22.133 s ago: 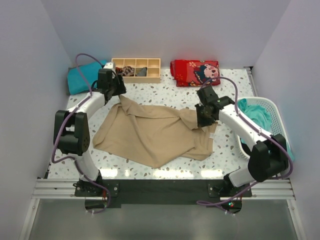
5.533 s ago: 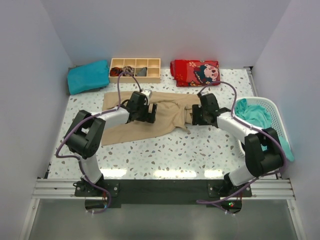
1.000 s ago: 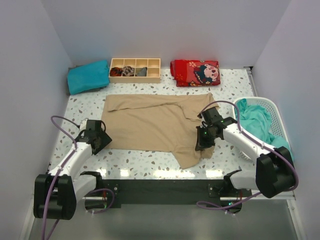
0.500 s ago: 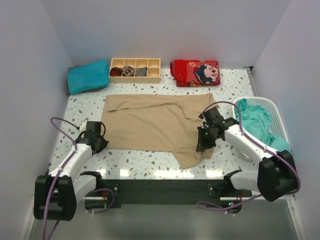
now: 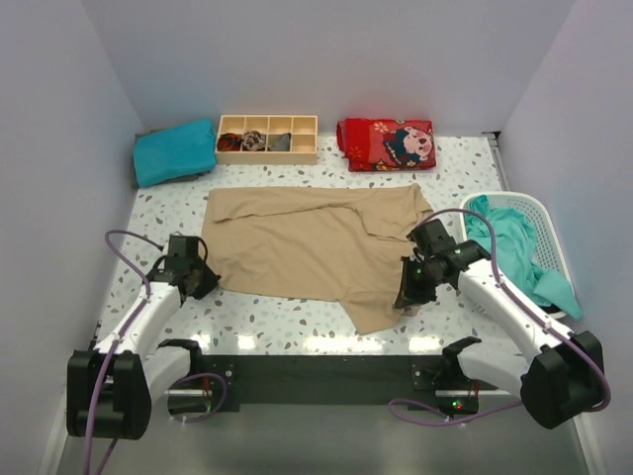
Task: Fold and stack the t-shirts
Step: Grap the side of the flattened tshirt closest away from the robot with both arms
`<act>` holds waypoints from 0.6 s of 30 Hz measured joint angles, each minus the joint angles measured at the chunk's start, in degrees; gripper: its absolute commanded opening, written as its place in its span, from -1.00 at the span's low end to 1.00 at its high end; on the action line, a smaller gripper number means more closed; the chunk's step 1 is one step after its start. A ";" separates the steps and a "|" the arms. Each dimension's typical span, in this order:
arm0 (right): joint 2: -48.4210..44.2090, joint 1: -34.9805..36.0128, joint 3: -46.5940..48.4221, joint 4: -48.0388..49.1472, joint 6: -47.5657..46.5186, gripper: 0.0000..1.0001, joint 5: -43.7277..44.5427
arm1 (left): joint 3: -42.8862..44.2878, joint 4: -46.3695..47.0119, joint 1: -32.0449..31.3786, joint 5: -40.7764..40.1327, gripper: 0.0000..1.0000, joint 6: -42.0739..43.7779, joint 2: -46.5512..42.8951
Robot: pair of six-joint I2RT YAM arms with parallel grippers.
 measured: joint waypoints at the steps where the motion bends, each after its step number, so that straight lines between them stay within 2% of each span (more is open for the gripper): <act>1: -0.13 0.00 0.00 -1.18 0.17 -1.00 -0.26 | 0.57 -0.04 0.00 0.68 -1.00 0.22 0.11; 9: -5.55 0.00 0.50 -4.81 2.54 -1.00 -0.09 | 2.36 -0.96 0.00 4.17 -1.00 1.99 0.96; 18: -2.95 0.00 6.49 -5.14 4.24 -1.00 9.66 | 6.82 -4.24 0.00 2.71 -1.00 2.45 0.57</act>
